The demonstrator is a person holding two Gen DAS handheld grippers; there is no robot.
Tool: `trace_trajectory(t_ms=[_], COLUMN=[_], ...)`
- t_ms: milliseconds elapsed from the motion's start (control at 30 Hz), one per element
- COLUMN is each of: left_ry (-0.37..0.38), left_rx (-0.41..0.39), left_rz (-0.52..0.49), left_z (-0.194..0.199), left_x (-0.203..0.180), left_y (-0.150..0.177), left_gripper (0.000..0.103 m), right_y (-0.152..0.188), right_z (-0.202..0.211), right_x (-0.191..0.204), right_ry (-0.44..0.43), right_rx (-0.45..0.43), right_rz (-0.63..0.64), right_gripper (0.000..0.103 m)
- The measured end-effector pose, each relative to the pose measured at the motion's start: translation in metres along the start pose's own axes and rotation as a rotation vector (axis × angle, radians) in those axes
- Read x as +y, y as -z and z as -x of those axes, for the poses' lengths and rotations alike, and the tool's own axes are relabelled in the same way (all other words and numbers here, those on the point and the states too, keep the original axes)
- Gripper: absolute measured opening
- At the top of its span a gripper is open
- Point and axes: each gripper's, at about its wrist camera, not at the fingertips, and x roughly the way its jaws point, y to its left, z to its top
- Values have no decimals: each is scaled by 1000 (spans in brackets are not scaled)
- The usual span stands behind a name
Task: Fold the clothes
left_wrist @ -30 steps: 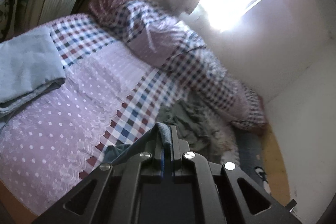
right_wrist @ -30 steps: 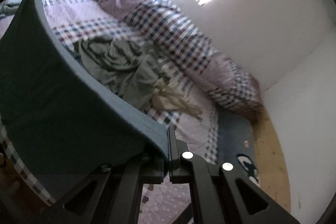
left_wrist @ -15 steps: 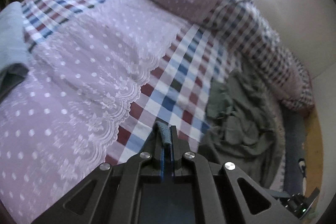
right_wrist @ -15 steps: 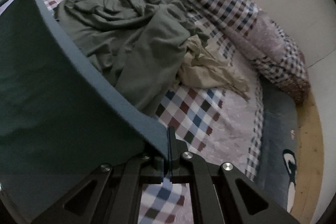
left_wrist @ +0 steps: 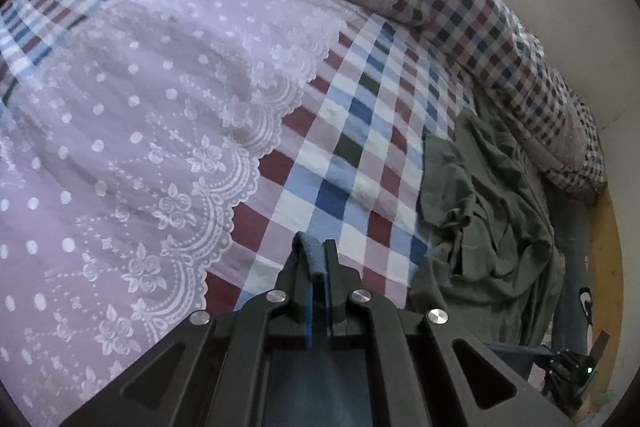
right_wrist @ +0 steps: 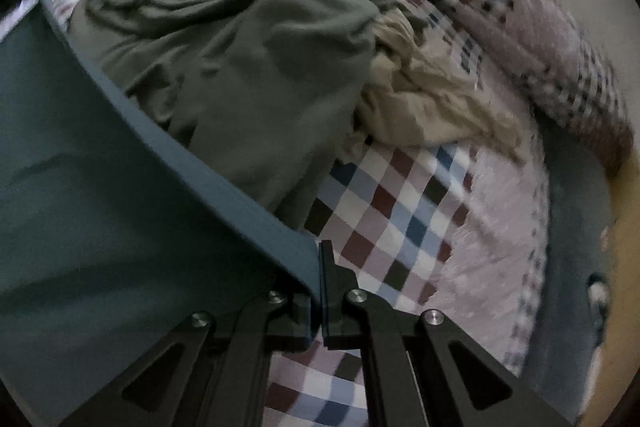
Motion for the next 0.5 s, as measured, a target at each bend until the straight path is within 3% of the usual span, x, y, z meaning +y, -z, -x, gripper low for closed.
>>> trace_trajectory(t_ms=[33,200,233,267,333,500], left_ry=[9,128,144,150,163,192], left_rx=[10,-24,-45,-69,-117,-199], left_rz=[7,31,40,50,70,106], left_z=[-4,0,3,8,16,41], left_x=[2,14,17,19,24,41], left_y=[-1,-2,-2,-2,-3,-7], left_gripper=[3,8,13,27,42,46], right_y=[1,7,8,10,14,29], right_z=[-3,-14,-14,-14,-11,-2], right_x=[-6,-37,-40,-43,-53,-74], right_ry=[-23,-81,-81,-77,-45,88], right_rx=[0,-4,-12,-26,-50,-80], right_rz=[-36,-234,-263,-288,-361,-501], right_gripper=[4,41,41,43,43,46])
